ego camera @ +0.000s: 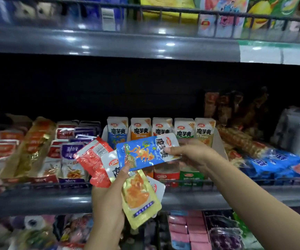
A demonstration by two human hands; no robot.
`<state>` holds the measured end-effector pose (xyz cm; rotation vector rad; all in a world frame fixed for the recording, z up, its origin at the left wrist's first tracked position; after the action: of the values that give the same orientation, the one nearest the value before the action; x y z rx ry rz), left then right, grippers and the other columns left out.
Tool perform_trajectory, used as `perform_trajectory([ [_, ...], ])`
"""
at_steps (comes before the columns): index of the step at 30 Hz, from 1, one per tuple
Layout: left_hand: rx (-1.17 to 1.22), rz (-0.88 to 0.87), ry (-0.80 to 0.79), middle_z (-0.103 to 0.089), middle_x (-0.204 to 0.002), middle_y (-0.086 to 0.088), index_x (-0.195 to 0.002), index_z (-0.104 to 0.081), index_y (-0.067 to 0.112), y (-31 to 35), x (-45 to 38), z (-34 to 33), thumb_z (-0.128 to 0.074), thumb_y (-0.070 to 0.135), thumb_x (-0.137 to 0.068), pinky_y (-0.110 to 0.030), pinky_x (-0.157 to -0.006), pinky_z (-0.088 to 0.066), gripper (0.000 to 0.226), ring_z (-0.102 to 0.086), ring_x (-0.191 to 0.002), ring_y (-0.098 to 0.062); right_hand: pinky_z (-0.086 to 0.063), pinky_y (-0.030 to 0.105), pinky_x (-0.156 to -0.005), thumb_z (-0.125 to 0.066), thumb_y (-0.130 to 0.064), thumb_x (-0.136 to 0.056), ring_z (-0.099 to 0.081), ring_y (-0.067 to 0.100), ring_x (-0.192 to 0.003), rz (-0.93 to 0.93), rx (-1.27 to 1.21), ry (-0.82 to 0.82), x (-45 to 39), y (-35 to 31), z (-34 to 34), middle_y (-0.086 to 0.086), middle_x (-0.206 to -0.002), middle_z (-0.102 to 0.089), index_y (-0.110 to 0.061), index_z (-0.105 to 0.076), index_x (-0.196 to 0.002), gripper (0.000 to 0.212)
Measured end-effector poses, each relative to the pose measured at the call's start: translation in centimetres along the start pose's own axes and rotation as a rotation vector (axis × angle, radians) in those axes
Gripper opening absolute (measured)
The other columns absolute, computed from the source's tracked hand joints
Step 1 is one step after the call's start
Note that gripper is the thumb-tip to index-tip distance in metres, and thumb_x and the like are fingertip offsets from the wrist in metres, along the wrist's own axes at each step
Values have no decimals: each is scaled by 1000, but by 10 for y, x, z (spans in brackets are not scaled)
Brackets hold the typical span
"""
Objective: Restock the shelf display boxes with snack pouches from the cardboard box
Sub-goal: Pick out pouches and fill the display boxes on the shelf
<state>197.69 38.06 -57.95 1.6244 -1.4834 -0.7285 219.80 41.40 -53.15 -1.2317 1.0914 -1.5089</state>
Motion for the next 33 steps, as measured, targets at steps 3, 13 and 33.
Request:
perform_trajectory([
  [3,-34,5,10,-75,-94,-8,-102,-69,17,5,-6,13,-71,10,-77,-48,-75,-56,26,-72,-85,-30,-45,29,-61,-77,-11,-74,-61,19,-73,173,-5,58,-23,-35,-20,5,-83,-72,-10,-67,-103,31],
  [13,-183,17,72,-75,-82,-3,-94,-70,19,17,-25,45,-74,12,-79,-49,-75,-57,18,-72,-76,-27,-31,20,-97,-55,-31,-94,-44,23,-128,538,939,208,-84,-138,-96,5,-142,-46,-17,-40,-142,51],
  [33,-172,50,45,-75,-87,2,-97,-67,26,15,-25,40,-72,13,-80,-41,-69,-57,22,-73,-76,-19,-36,23,-74,-74,-34,-78,-52,21,-109,769,1072,379,-108,-100,-118,3,-123,-50,-20,-61,-111,38],
])
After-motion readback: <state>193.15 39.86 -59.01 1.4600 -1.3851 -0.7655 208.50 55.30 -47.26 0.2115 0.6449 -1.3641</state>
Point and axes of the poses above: each hand's wrist, its own x-axis away from the middle knuckle, its own z-axis out of the back of the hand, y = z × x, the point moved 7 cm from there along -x, towards the middle knuckle
